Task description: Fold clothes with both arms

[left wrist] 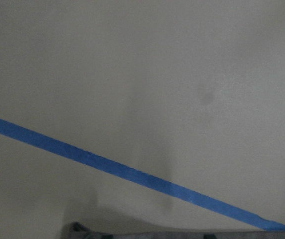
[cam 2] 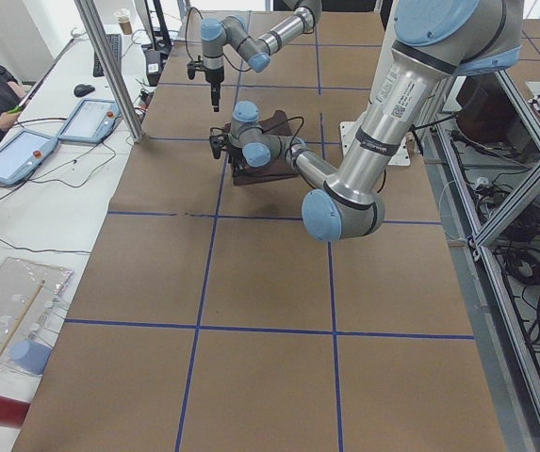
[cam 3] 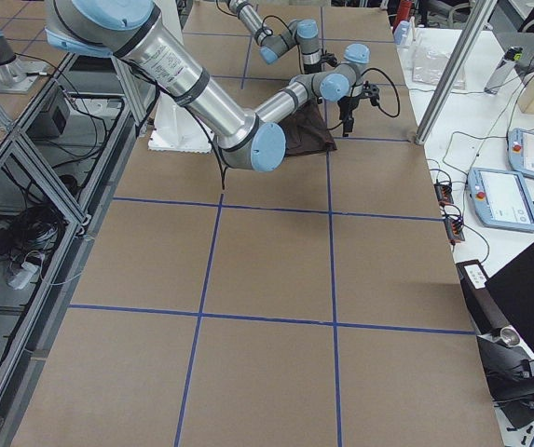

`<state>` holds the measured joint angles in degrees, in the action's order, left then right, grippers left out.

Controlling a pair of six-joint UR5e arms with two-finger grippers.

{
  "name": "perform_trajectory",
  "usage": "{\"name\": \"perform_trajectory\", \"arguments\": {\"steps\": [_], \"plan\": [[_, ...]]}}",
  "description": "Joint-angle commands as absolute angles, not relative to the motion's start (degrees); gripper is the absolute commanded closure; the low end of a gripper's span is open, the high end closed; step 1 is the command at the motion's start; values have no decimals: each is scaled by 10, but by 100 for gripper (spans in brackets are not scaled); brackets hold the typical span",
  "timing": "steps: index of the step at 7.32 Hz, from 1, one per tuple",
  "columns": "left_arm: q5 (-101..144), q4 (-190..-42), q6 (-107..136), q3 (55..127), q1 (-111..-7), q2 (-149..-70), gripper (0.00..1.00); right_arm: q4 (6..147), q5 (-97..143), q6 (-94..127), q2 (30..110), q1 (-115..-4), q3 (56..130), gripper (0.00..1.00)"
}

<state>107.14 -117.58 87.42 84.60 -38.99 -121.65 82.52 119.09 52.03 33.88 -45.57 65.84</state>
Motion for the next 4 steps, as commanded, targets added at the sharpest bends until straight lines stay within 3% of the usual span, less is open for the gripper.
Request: {"name": "perform_trajectory", "arguments": {"steps": [1,4], "plan": [[1072,-1133,874,887,-389,-1213,32,824,1191,520,344,-455,659,0],[1070,-1132,875,884,-367,-1209,32,824,1190,520,347,-454,659,0]]}}
